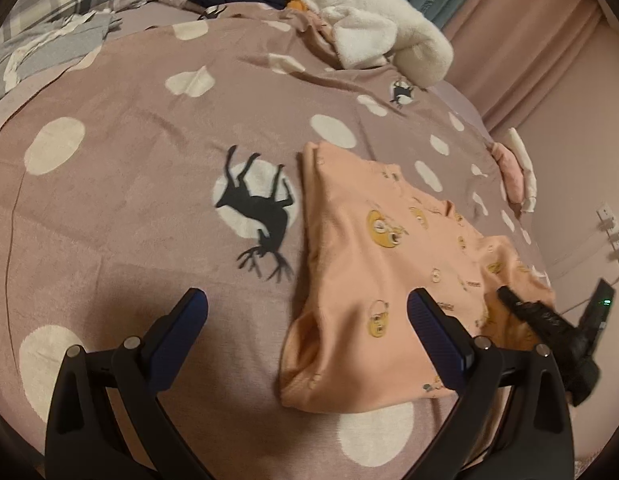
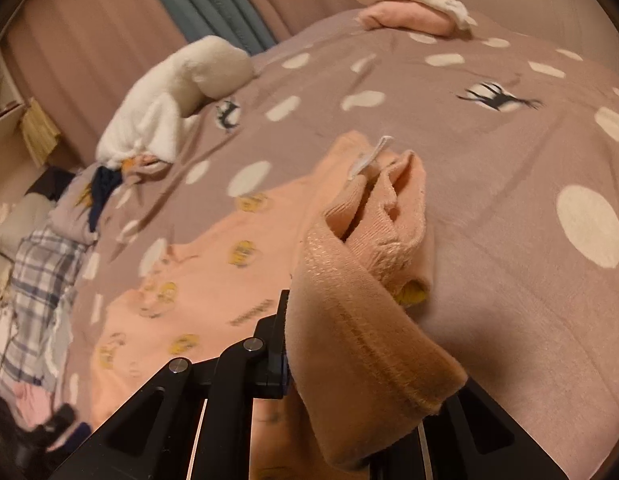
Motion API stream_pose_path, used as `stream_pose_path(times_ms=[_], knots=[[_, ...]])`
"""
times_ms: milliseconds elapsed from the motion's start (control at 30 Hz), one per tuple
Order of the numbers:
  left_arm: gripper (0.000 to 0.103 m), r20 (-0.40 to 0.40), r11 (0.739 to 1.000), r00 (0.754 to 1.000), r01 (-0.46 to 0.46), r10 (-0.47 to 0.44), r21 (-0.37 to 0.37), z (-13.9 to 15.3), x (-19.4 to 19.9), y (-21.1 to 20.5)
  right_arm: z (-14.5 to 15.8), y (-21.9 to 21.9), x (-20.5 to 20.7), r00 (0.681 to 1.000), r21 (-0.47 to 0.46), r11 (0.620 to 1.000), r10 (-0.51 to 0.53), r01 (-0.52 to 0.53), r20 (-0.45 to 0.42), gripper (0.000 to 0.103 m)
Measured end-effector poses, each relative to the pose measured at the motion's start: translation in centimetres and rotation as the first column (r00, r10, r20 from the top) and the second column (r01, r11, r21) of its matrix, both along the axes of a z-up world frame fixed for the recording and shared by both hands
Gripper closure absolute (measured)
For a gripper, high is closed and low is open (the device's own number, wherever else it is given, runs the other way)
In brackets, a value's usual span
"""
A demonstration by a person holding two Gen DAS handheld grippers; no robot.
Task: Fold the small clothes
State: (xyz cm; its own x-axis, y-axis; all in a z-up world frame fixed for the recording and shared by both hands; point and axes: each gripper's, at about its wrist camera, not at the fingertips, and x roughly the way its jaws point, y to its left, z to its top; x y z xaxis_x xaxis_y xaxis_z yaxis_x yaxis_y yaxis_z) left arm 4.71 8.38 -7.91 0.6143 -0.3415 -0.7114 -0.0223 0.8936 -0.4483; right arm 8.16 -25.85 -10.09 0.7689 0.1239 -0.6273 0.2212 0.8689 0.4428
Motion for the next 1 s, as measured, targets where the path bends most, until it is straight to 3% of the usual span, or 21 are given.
stream_pose_path(times_ms=[233, 467, 767, 1000], knots=[[0.003, 0.001, 0.993, 1.0, -0.03, 0.031, -0.118, 0.5, 0.0, 2.7, 3.0, 4.1, 0.1, 0.991, -0.042, 0.993, 0.112, -0.109, 0.069, 0.086], [0.003, 0.088, 0.954, 0.993, 0.105, -0.084, -0.282, 2.5, -0.9, 3.3, 3.7, 7.5, 1.5, 0.975, -0.039, 0.976, 0.216, -0.214, 0.059, 0.086], [0.003, 0.07, 0.94, 0.992, 0.12, -0.103, -0.319, 2.7, -1.2, 3.5, 3.9, 10.8, 2.0, 0.953, -0.07, 0.952, 0.301, -0.298, 0.04, 0.086], [0.003, 0.067, 0.941, 0.992, 0.124, -0.108, -0.316, 2.7, -1.3, 3.7, 3.7, 14.0, 2.4, 0.913, -0.067, 0.913, 0.406, -0.403, 0.029, 0.086]])
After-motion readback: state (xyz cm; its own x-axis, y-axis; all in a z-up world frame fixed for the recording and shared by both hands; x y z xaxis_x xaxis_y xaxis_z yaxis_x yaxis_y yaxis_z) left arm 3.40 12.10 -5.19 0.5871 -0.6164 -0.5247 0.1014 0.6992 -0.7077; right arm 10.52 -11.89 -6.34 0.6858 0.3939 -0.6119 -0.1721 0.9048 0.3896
